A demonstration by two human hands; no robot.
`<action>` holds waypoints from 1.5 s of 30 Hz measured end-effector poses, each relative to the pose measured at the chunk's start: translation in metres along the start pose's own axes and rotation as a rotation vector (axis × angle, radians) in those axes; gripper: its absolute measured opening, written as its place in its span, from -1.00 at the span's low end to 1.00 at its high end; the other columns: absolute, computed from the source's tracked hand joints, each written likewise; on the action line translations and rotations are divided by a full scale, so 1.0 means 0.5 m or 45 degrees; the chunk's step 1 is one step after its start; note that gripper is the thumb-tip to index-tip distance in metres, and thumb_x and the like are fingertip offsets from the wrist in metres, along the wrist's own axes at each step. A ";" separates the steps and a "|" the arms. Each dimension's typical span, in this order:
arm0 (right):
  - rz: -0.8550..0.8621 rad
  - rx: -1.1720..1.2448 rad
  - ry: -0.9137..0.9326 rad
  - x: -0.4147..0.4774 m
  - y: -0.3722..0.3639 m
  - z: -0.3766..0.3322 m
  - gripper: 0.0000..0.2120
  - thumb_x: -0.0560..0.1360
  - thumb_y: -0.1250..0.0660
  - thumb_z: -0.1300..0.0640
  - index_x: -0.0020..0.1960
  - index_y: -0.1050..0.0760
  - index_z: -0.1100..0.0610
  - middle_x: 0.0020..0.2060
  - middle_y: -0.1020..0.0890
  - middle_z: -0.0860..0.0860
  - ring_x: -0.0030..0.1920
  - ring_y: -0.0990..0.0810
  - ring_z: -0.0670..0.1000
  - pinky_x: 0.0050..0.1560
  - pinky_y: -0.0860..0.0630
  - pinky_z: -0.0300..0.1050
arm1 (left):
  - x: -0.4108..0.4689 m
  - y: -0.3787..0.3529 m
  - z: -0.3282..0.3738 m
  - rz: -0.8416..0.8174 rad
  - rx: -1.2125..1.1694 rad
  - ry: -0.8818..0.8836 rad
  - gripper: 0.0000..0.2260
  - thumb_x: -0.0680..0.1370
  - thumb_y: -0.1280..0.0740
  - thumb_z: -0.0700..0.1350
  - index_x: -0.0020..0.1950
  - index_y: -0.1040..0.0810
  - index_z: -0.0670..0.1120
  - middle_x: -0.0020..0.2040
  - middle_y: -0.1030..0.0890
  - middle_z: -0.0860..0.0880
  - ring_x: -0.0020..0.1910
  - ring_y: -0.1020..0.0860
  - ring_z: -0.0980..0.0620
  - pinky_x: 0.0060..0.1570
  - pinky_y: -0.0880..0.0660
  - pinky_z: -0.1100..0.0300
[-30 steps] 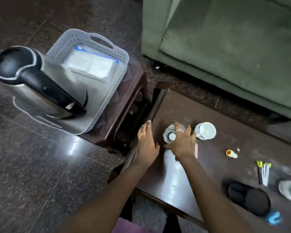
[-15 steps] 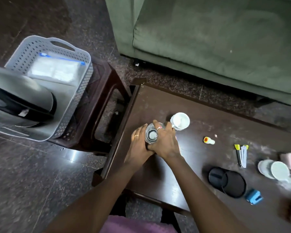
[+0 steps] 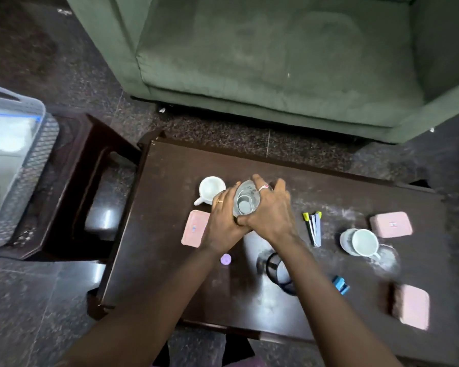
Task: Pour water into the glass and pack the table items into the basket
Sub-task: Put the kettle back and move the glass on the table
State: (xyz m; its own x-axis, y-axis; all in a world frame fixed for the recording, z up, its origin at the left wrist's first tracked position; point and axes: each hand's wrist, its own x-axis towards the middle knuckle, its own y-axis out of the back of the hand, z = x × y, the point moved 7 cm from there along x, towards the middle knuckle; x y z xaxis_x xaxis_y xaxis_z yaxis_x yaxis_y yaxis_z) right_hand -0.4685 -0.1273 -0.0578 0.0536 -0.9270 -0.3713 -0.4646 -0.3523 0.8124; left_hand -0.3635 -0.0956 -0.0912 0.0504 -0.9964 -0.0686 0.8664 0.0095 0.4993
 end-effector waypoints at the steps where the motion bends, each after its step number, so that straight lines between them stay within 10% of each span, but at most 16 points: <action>1: 0.013 -0.010 -0.021 0.009 0.015 0.025 -0.06 0.14 -0.55 -0.05 0.43 -0.20 -0.09 0.14 -0.28 0.09 0.16 -0.37 0.19 0.14 -0.46 -0.01 | 0.011 -0.027 0.013 -0.047 -0.015 0.004 -0.24 0.28 -0.30 0.19 0.38 -0.32 -0.19 0.32 -0.46 -0.11 0.33 -0.36 -0.02 0.33 -0.10 0.36; 6: 0.010 -0.047 -0.099 0.064 0.052 0.135 -0.04 0.16 -0.56 -0.03 0.45 -0.17 -0.07 0.16 -0.29 0.10 0.18 -0.36 0.20 0.14 -0.47 0.07 | 0.066 -0.144 0.040 -0.198 -0.082 0.064 -0.22 0.26 -0.38 0.16 0.40 -0.29 -0.13 0.36 -0.44 -0.04 0.35 -0.37 0.01 0.34 -0.24 0.22; 11: -0.032 -0.068 -0.086 0.126 0.054 0.194 -0.04 0.18 -0.55 -0.03 0.47 -0.14 -0.05 0.18 -0.27 0.11 0.20 -0.33 0.19 0.12 -0.48 0.06 | 0.101 -0.210 0.021 -0.186 -0.242 0.157 -0.33 0.29 -0.48 -0.07 0.35 -0.31 0.00 0.19 -0.48 0.15 0.12 -0.39 0.41 0.03 -0.25 0.66; 18: -0.053 -0.092 -0.069 0.188 0.033 0.228 -0.07 0.19 -0.54 -0.04 0.44 -0.15 -0.09 0.23 -0.26 0.11 0.21 -0.33 0.19 0.08 -0.49 0.08 | 0.144 -0.252 -0.001 -0.164 -0.163 0.143 -0.24 0.24 -0.50 -0.03 0.38 -0.28 -0.06 0.22 -0.43 0.12 0.22 -0.37 0.27 0.18 -0.21 0.61; 24: -0.058 -0.083 -0.080 0.211 0.020 0.243 -0.07 0.18 -0.55 -0.02 0.43 -0.15 -0.12 0.19 -0.25 0.09 0.20 -0.33 0.17 0.05 -0.49 0.06 | 0.152 -0.271 -0.031 -0.197 -0.127 0.181 -0.19 0.24 -0.56 -0.03 0.40 -0.27 -0.11 0.34 -0.45 -0.07 0.36 -0.38 -0.05 0.36 -0.31 -0.09; 45: -0.094 -0.079 -0.137 0.228 0.008 0.240 -0.10 0.19 -0.57 0.01 0.39 -0.15 -0.14 0.22 -0.22 0.09 0.22 -0.30 0.17 -0.04 -0.48 0.04 | 0.162 -0.271 -0.055 -0.118 -0.058 0.206 -0.26 0.25 -0.50 -0.10 0.39 -0.30 -0.07 0.31 -0.48 -0.05 0.33 -0.38 -0.07 0.36 -0.32 -0.06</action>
State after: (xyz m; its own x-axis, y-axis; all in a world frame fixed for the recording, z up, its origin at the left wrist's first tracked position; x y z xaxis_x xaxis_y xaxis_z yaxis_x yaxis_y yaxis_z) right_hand -0.5703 -0.2192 -0.1506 -0.0112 -0.8803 -0.4744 -0.4071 -0.4293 0.8062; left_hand -0.4630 -0.1751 -0.1883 0.0456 -0.9665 -0.2526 0.8924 -0.0742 0.4451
